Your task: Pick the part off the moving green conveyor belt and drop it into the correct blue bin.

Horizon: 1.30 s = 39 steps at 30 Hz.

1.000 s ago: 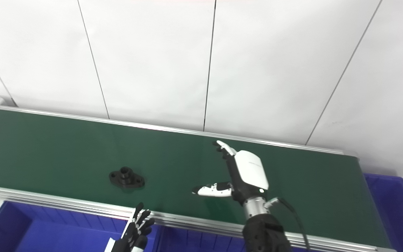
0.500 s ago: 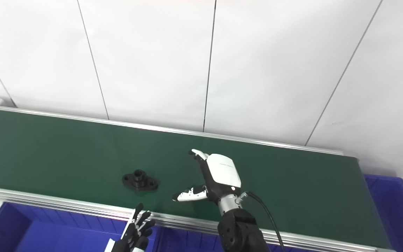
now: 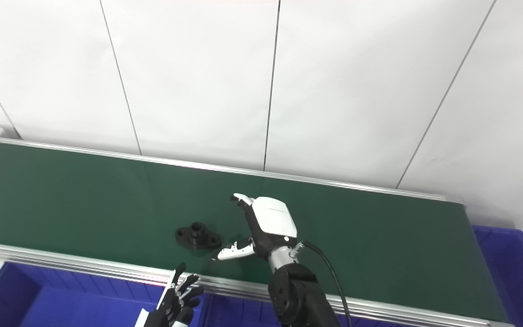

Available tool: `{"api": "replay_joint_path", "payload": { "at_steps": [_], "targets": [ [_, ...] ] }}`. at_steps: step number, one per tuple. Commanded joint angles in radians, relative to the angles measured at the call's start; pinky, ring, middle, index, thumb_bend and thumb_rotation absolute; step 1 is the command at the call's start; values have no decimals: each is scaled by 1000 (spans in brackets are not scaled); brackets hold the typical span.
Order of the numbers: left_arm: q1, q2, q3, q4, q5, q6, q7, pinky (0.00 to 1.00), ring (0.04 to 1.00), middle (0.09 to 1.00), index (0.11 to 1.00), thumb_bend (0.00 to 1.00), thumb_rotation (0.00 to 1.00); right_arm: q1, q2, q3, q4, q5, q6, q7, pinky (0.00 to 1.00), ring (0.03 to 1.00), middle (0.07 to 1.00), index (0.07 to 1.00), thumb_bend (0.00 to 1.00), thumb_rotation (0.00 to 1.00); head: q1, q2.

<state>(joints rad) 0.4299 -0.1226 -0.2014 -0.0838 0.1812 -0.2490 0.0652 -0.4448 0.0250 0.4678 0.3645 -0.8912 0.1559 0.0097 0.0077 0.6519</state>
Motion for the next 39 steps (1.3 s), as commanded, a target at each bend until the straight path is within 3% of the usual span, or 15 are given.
{"api": "replay_joint_path", "payload": {
  "at_steps": [1,9,12,14,16,18,21,24,25,27,35,39],
  "targets": [
    [12,-68,-57,-37,1,-7,7,805,839,909,1000,801,857,-51,24,6,-4,4,15,-20,489,643,808,841,936,360,2,1],
    [38,-77,-74,-68,3,6,7,799,839,906,1000,809,847,-63,45,27,61,37,-7,-28,446,596,764,820,918,322,23,19],
    [48,-76,-82,-85,13,14,8,795,838,903,1000,805,857,-65,46,50,98,33,-9,-39,381,503,659,762,865,279,33,29],
    [54,-76,-86,-96,19,19,9,794,838,902,1000,805,862,-65,42,66,126,28,-15,-55,371,485,636,749,852,265,39,34],
    [60,-75,-89,-105,18,23,9,788,835,900,1000,805,860,-63,31,92,174,15,-34,-91,335,428,559,716,814,218,46,39],
    [67,-76,-93,-117,15,27,7,773,827,892,1000,793,853,-62,16,120,223,0,-54,-130,237,305,407,668,753,179,51,44],
    [78,-75,-97,-132,14,33,5,756,820,884,1000,789,849,-58,4,145,273,-7,-56,-161,167,223,320,645,698,167,54,48],
    [89,-73,-101,-145,11,38,3,752,817,882,1000,785,844,-52,-9,163,301,-7,-48,-169,180,246,354,623,656,182,59,53],
    [91,-72,-102,-147,9,39,2,750,817,883,1000,780,836,-50,-12,167,307,-6,-48,-173,187,254,363,546,570,163,59,53],
    [96,-69,-103,-152,7,37,0,745,816,883,1000,775,831,-49,-14,174,334,-10,-49,-201,190,257,368,505,527,154,61,57],
    [105,-61,-103,-171,-1,51,-6,730,810,879,1000,772,822,-47,-7,186,363,-7,-19,-258,184,247,358,492,507,159,56,63],
    [106,-55,-102,-175,-7,58,-11,733,809,882,1000,780,825,-39,7,181,371,-13,4,-307,147,206,308,491,504,160,54,62]
  ]
}}
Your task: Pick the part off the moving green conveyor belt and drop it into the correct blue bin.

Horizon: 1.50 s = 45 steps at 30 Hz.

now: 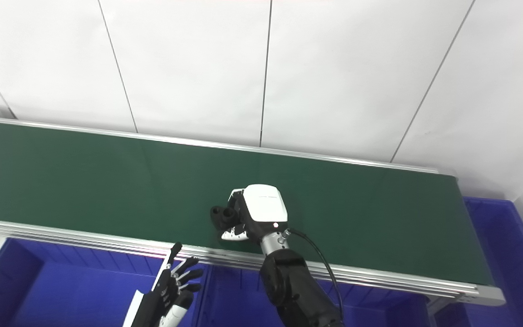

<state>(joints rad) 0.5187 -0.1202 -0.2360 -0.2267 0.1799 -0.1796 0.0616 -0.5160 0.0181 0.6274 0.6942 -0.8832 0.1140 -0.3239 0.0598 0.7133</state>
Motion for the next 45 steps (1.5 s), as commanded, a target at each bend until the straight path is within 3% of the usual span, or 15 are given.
{"api": "replay_joint_path", "payload": {
  "at_steps": [1,7,11,17,28,31,37,45],
  "targets": [
    [18,-56,-68,-33,-5,-10,-7,732,809,882,1000,778,827,34,17,20,47,-20,46,12,138,196,295,489,503,159,1,1],
    [16,-48,-68,-35,-13,-3,-11,726,806,883,1000,779,830,50,38,-10,75,21,21,-69,128,187,279,478,503,143,-3,1],
    [12,-42,-65,-36,-18,2,-13,726,803,882,1000,791,833,59,42,-31,75,63,-19,-95,144,203,297,481,500,140,-11,-2],
    [6,-34,-57,-27,-25,-1,-16,729,802,880,1000,791,826,61,40,-45,108,100,-106,-196,141,196,287,479,501,135,-17,-8],
    [-8,-17,-47,-11,-22,-15,-21,738,804,883,1000,785,836,61,47,-105,107,159,-216,-328,108,153,222,475,498,138,-30,-17],
    [-11,-12,-44,-7,-19,-14,-21,737,804,882,1000,787,843,62,50,-118,89,163,-234,-360,107,151,218,474,497,140,-39,-22],
    [-15,-3,-39,1,-19,-15,-23,743,805,882,1000,787,845,67,40,-123,26,135,-281,-451,168,225,323,488,493,144,-42,-29],
    [-19,8,-36,3,-5,-8,-20,740,801,881,1000,792,862,74,38,-137,-45,108,-359,-562,139,195,291,488,494,143,-43,-34]
  ]
}}
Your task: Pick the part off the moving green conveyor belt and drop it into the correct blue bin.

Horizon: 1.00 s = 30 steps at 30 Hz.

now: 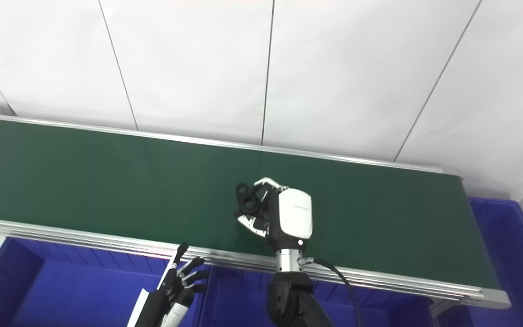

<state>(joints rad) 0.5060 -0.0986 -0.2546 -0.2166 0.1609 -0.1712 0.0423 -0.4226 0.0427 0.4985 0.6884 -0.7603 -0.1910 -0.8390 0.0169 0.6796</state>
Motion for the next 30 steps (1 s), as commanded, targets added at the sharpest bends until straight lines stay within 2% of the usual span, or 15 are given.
{"api": "replay_joint_path", "payload": {
  "at_steps": [1,18,21,25,29,30],
  "targets": [
    [-7,-13,-17,-5,15,-17,0,740,800,880,1000,792,864,-18,14,-8,-50,-19,-55,-51,136,191,285,488,494,143,-1,-1],
    [-31,-6,1,22,-5,-14,-2,751,805,881,1000,804,858,64,33,-26,-239,-64,-89,-96,96,142,228,487,493,144,-36,-8],
    [-46,2,6,28,-5,-19,-5,751,808,889,1000,799,865,83,32,-33,-284,-94,-83,-127,95,137,224,486,494,142,-68,6],
    [-67,6,19,39,-34,-18,-13,765,820,903,1000,797,861,123,23,-45,-372,-110,-63,-102,93,133,220,486,493,141,-108,23],
    [-89,11,34,41,-66,-10,-19,790,840,920,1000,760,863,144,9,-57,-429,-118,-66,-78,99,140,228,485,493,140,-159,61],
    [-97,13,39,39,-73,-4,-21,803,847,928,1000,754,867,144,6,-61,-436,-122,-63,-73,100,140,226,485,494,141,-186,92]
  ]
}}
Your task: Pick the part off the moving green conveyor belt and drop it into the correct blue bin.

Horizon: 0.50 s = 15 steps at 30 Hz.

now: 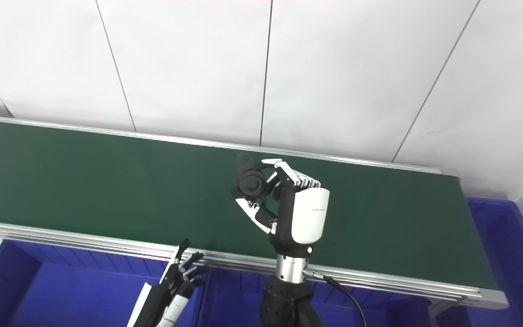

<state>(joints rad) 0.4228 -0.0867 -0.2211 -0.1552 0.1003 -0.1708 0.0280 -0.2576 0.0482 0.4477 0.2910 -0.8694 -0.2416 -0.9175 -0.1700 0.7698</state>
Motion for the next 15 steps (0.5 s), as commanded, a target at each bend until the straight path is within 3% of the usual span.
{"api": "replay_joint_path", "payload": {
  "at_steps": [1,2,4,11,15],
  "targets": [
    [-20,3,8,-24,-19,1,-10,819,858,939,1000,745,879,-19,-3,-15,-51,-17,-5,15,100,140,224,485,494,142,-5,9],
    [-29,6,13,-27,-25,9,-14,832,870,950,1000,736,892,-22,-4,-21,-57,-20,0,22,100,139,223,485,494,142,-29,40],
    [-43,9,20,-33,-30,28,-19,856,890,966,1000,715,918,-27,-10,-31,-71,-29,2,30,94,133,216,485,494,141,-44,55],
    [-95,25,58,-22,-76,70,-34,874,910,1000,1000,651,973,-13,-49,-62,-155,-61,-2,69,97,137,225,485,495,138,-121,80],
    [-111,33,74,-7,-84,64,-37,882,905,997,1000,703,965,10,-79,-75,-210,-73,-11,96,93,129,213,485,495,140,-148,85]
  ]
}}
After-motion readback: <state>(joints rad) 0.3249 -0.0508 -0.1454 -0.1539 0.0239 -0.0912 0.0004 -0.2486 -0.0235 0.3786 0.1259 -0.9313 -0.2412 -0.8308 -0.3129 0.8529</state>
